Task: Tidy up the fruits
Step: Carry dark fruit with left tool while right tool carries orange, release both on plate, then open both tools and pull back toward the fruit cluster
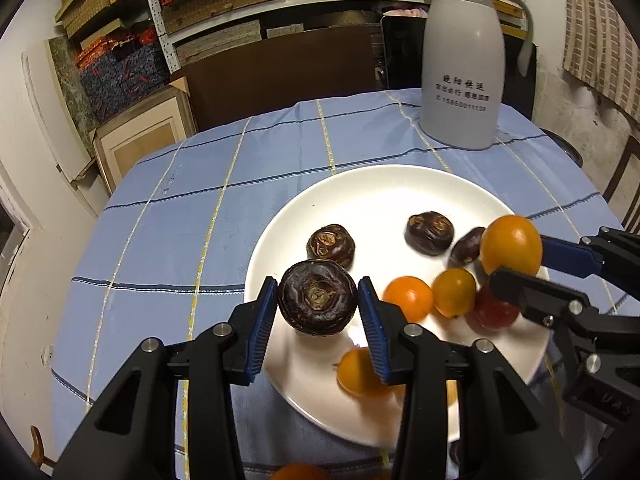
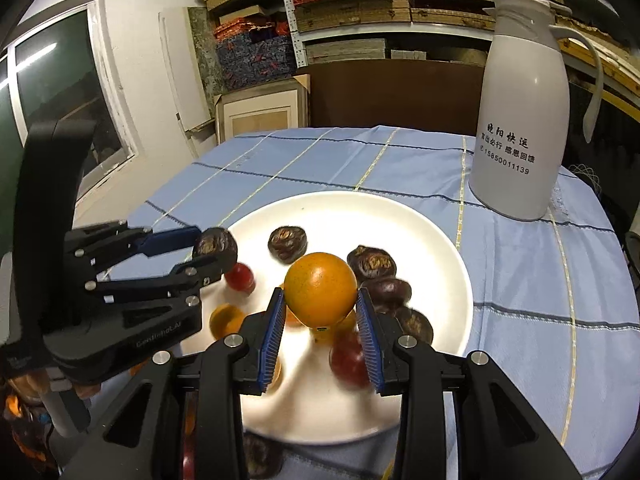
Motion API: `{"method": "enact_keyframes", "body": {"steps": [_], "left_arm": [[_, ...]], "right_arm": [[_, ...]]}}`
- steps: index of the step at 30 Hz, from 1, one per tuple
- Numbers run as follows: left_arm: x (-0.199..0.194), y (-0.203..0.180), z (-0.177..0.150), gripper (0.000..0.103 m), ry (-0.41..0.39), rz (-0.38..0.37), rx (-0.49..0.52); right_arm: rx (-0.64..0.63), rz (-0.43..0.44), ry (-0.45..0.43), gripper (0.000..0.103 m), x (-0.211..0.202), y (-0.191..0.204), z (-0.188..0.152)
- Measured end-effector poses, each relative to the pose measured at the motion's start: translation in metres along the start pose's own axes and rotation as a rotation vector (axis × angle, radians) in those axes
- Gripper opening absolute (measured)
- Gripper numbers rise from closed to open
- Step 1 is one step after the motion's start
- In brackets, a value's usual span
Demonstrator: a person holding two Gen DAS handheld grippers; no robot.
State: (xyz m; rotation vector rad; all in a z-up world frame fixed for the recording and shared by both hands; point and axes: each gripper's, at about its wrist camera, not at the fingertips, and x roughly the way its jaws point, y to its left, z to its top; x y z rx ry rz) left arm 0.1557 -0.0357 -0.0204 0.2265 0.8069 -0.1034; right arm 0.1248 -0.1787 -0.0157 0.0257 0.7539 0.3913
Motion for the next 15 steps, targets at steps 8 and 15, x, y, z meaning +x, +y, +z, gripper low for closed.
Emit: {"method": "enact_keyframes", "body": {"steps": [8, 15], "left_arm": [[0.017, 0.001, 0.005, 0.042, 0.021, -0.003, -0.004], [0.006, 0.017, 0.004, 0.071, -0.021, 0.024, -0.044]], "right_arm": [[0.01, -0.01, 0.021, 0.045, 0.027, -0.002, 0.017], [0.017, -0.037, -0.036, 0.064, 0.008, -0.006, 0.017]]}}
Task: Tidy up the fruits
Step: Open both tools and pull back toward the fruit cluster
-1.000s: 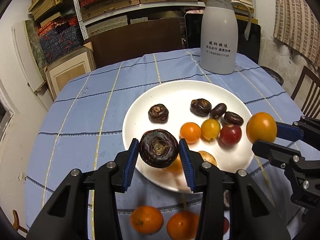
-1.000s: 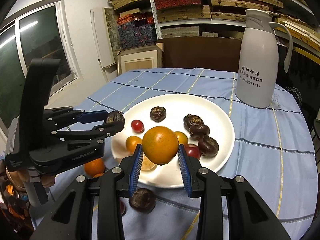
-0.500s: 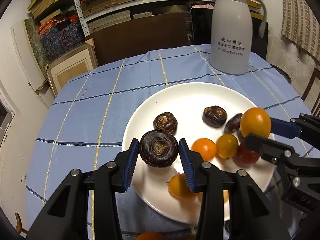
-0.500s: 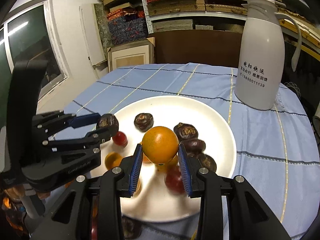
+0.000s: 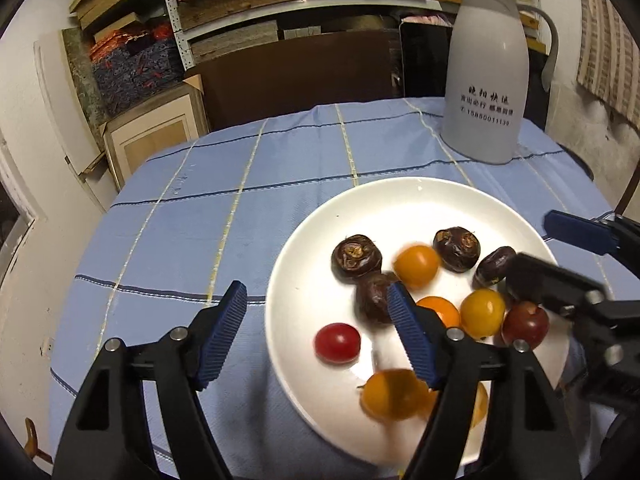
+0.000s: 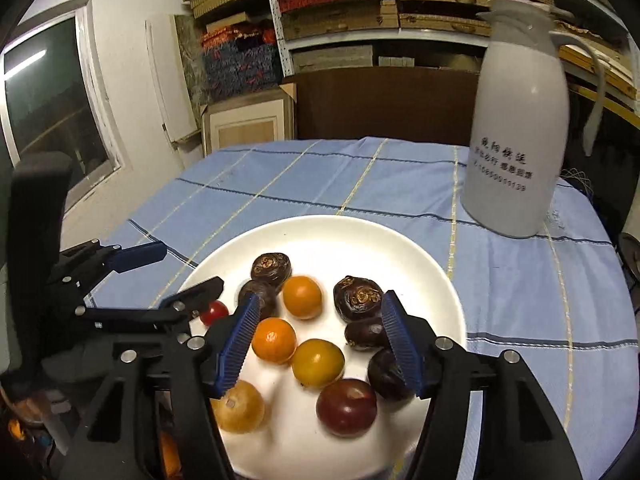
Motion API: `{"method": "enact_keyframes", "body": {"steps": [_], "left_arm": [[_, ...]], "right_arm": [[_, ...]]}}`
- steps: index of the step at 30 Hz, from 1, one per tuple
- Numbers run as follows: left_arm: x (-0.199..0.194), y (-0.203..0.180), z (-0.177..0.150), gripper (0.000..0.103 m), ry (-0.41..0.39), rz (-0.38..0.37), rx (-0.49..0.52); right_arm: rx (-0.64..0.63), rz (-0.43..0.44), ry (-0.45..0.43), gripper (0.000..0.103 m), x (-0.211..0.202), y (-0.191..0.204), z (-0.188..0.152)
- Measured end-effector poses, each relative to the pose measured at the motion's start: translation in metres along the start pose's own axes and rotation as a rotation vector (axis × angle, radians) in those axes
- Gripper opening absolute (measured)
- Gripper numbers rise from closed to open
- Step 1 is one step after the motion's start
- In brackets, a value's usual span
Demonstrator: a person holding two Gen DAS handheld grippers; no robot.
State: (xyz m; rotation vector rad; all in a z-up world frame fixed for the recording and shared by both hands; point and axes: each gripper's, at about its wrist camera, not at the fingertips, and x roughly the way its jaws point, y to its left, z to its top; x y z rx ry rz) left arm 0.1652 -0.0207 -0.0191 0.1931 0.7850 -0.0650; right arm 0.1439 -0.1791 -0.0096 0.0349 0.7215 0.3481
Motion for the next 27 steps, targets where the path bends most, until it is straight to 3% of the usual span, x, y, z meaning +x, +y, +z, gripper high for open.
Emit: {"method": "enact_keyframes", "body": {"steps": [6, 13, 19, 27], "left_arm": [[-0.034, 0.014, -0.018, 0.071, -0.03, -0.02, -0.016], [-0.081, 0.034, -0.066, 0.077, -0.041, -0.052, -0.019], [-0.099, 0.049, -0.098, 0.078, -0.019, -0.057, -0.042], [-0.113, 0.065, -0.114, 0.078, -0.019, -0.06, -0.051]], "right_arm": [[-0.023, 0.01, -0.028, 0.064, -0.046, 0.002, -0.022], [-0.122, 0.079, 0.027, 0.065, -0.097, 0.042, -0.093], [-0.275, 0.093, 0.149, 0.065, -0.087, 0.093, -0.142], [-0.24, 0.114, 0.228, 0.054, -0.052, 0.112, -0.145]]}}
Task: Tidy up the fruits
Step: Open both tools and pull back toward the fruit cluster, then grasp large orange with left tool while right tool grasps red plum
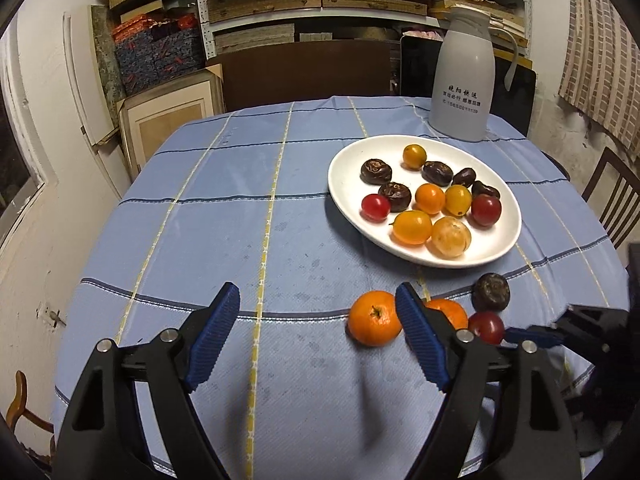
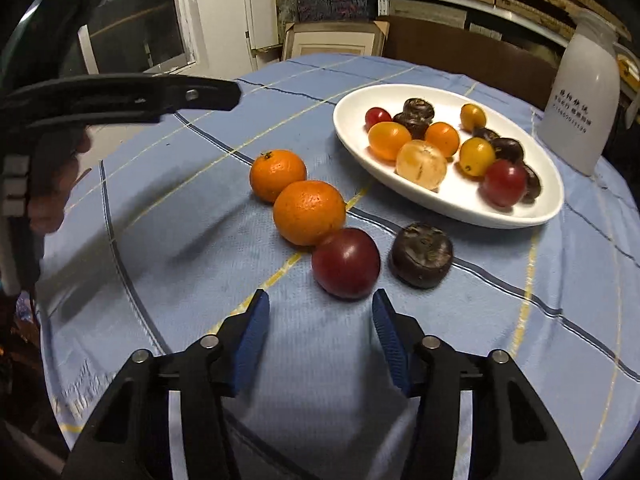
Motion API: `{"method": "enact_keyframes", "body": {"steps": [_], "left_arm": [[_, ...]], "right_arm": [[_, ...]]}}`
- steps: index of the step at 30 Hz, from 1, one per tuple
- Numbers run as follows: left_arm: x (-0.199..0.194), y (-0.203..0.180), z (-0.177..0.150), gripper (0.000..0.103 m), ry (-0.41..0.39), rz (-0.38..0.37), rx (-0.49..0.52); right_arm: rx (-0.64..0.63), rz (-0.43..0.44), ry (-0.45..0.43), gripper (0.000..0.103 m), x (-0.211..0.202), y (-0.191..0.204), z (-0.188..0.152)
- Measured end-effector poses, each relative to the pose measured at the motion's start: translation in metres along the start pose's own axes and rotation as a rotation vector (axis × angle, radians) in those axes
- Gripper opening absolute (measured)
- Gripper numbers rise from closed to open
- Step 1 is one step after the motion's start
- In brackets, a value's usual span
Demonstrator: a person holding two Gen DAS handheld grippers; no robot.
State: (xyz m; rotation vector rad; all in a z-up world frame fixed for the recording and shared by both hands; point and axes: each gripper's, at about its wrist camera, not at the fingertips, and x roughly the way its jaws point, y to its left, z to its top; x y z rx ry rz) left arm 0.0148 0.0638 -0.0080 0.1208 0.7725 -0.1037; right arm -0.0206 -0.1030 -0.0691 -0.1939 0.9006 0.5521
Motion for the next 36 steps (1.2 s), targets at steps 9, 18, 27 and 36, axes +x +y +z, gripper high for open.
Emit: {"method": "enact_keyframes", "body": {"steps": [9, 18, 27, 36], "left_arm": [[0.001, -0.027, -0.007, 0.078, 0.015, -0.044, 0.062], [0.005, -0.078, -0.022, 0.078, 0.045, -0.109, 0.115], [0.041, -0.103, -0.021, 0.066, 0.116, -0.089, 0.151], [0.056, -0.096, -0.022, 0.046, 0.15, -0.092, 0.132]], "right_arm": [[0.044, -0.05, -0.019, 0.037, 0.007, -0.017, 0.009], [0.087, -0.039, -0.072, 0.037, -0.037, -0.041, -0.02], [0.137, -0.029, -0.082, 0.037, -0.045, -0.062, -0.037], [0.149, -0.018, -0.084, 0.037, -0.042, -0.062, -0.042]]}}
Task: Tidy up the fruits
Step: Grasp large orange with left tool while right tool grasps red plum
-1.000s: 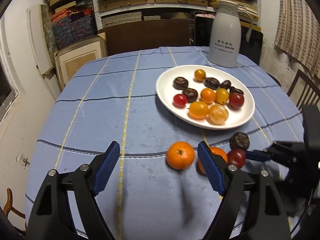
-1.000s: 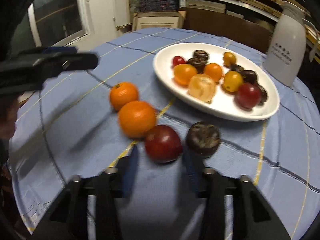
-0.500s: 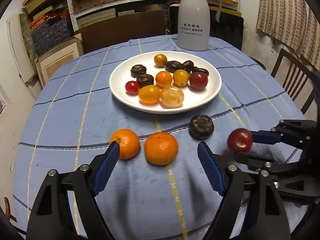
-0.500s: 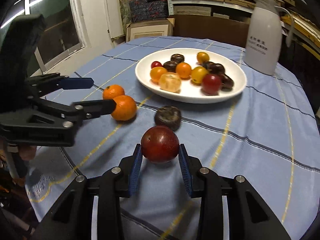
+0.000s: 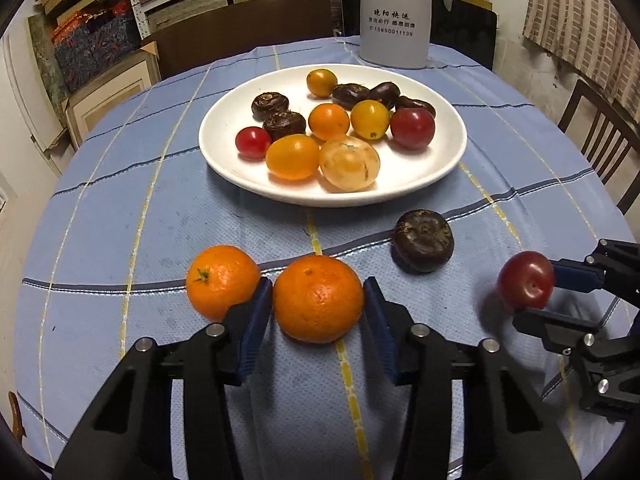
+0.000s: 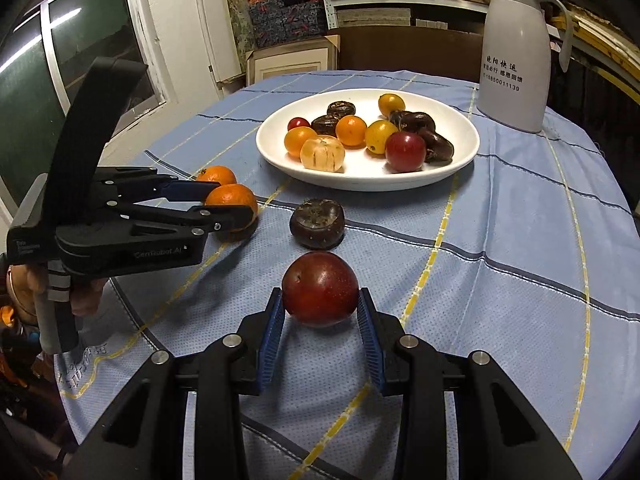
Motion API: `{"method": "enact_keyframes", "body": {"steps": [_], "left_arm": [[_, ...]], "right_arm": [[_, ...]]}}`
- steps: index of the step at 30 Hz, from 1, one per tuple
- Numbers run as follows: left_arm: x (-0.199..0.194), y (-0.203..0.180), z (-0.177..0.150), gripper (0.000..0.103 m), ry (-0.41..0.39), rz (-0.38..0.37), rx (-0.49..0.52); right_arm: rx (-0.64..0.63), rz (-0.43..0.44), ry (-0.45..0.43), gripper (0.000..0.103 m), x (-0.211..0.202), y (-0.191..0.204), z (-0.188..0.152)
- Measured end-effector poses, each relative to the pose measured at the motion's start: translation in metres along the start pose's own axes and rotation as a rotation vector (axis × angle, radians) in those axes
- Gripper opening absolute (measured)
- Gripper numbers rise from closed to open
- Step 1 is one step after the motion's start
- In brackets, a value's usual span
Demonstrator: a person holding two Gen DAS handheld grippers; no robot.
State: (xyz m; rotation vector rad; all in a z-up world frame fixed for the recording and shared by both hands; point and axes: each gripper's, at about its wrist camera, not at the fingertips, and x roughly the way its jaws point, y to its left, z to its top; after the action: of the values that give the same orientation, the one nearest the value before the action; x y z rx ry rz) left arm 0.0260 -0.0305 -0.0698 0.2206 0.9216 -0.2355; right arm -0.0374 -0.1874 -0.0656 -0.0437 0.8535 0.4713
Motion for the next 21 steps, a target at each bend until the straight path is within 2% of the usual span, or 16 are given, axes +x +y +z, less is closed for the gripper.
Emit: {"method": "enact_keyframes", "body": {"steps": [21], "left_arm": [[-0.041, -0.013, -0.011, 0.045, -0.066, 0.012, 0.016]], "right_arm": [[-0.004, 0.032, -0.038, 0.037, -0.024, 0.022, -0.006]]}}
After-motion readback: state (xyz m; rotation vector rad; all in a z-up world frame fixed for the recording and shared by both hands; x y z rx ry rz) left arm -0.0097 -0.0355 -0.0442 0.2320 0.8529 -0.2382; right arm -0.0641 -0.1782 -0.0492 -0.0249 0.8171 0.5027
